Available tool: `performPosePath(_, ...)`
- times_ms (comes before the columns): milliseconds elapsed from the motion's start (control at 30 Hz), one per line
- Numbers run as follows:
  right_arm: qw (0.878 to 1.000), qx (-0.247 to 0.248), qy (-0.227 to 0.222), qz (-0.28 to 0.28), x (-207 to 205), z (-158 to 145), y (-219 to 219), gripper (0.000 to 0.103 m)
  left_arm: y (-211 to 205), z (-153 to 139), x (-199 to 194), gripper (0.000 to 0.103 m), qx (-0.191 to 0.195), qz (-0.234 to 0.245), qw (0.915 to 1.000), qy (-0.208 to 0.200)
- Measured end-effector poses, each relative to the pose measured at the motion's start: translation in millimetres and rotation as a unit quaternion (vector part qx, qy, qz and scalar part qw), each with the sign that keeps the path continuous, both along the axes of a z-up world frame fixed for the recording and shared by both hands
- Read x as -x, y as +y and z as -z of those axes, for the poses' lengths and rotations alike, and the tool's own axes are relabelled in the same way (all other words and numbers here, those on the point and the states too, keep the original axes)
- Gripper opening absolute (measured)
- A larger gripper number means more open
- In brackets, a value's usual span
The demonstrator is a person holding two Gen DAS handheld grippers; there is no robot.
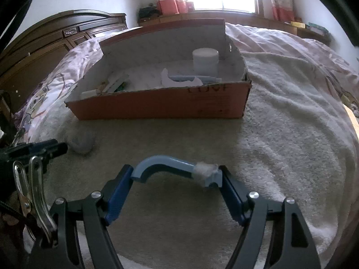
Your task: Organize rigid objects
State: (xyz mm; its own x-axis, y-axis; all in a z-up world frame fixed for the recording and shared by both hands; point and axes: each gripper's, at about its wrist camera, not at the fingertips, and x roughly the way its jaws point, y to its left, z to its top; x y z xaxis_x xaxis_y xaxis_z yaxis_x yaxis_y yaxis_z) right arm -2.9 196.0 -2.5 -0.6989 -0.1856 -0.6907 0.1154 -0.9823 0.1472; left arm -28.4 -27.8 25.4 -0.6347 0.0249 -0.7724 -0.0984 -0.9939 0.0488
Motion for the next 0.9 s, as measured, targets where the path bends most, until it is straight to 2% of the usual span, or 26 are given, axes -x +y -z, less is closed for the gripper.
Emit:
performPosePath(167,1.000,0.002,0.000,0.001,0,0,0,0.079,-5,1,-2,0.031,-0.044,0.018,0.9987,-0.015)
performPosePath(233,1.000,0.002,0.000,0.001,0,0,0,0.079,-4,0,-4,0.043,-0.062,0.029,0.9975,-0.018)
performPosePath(333,1.000,0.002,0.000,0.000,0,1,0,0.079,0,-1,-6,0.055,-0.079,0.045,0.9957,-0.020)
performPosePath(533,1.000,0.010,-0.003,0.004,0,2,2,0.079,22,6,-8,0.073,-0.063,0.085,0.9942,-0.019)
performPosePath(667,1.000,0.010,-0.004,0.004,0,3,2,0.079,26,14,0,0.078,-0.062,0.079,0.9948,-0.015)
performPosePath(900,1.000,0.006,-0.003,0.002,0,4,2,0.079,32,14,6,0.078,-0.055,0.059,0.9967,0.001)
